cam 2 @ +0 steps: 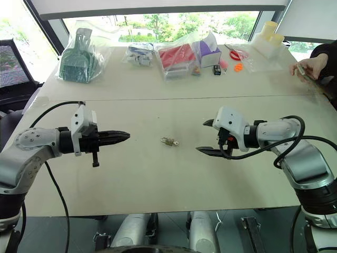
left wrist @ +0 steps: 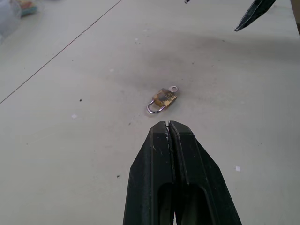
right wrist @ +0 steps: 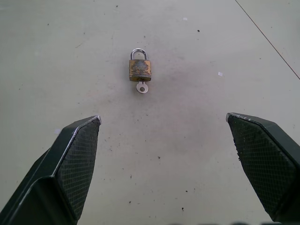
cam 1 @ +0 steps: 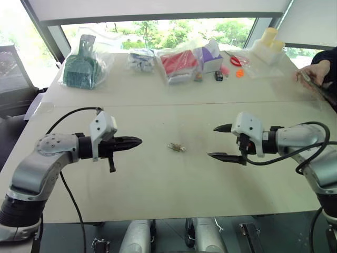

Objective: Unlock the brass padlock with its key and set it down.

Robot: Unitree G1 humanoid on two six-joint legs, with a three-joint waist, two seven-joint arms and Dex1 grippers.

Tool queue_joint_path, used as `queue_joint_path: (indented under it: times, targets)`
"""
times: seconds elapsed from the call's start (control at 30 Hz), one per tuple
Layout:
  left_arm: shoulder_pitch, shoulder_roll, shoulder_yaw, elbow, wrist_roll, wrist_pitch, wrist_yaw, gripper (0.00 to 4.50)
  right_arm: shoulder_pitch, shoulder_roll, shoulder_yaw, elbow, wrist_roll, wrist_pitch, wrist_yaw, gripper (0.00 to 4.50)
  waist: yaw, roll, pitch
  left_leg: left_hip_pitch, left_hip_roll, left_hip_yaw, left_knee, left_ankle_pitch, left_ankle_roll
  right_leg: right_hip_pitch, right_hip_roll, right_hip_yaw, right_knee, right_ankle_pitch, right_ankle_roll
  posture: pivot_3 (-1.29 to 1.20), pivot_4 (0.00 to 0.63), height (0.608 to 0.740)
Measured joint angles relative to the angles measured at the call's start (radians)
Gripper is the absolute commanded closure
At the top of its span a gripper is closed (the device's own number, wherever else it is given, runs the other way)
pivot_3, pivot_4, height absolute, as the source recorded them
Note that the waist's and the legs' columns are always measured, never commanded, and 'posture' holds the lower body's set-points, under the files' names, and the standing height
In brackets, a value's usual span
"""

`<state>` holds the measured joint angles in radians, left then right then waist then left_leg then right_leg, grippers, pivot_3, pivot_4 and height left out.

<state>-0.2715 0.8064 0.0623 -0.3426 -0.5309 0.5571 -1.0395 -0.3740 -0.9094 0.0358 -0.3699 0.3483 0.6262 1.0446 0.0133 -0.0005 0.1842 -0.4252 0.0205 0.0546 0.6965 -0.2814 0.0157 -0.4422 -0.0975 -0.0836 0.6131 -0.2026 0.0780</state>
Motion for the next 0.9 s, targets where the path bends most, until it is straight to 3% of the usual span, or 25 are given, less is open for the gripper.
queue_joint_path:
  times: [0.57,0.9]
  targets:
    - [-0.012,0.039,-0.006,0.080,0.017,-0.023,-0.069,4.50,-0.062,0.035,0.072,-0.004,-0.008,-0.003,-0.011,0.05,0.000,0.000,0.000,0.000,0.000,0.001,0.000,0.000,0.000,0.000,0.000,0.000,0.000,0.000,0.000,0.00,0.150,0.740]
    - [-0.132,0.020,-0.108,0.187,0.085,-0.079,-0.126,4.50,-0.020,0.038,0.056,-0.065,0.001,0.021,-0.075,0.05,0.002,0.000,0.000,0.000,-0.001,0.001,0.001,0.000,0.000,0.000,0.000,0.000,0.001,0.000,0.000,0.00,0.150,0.740]
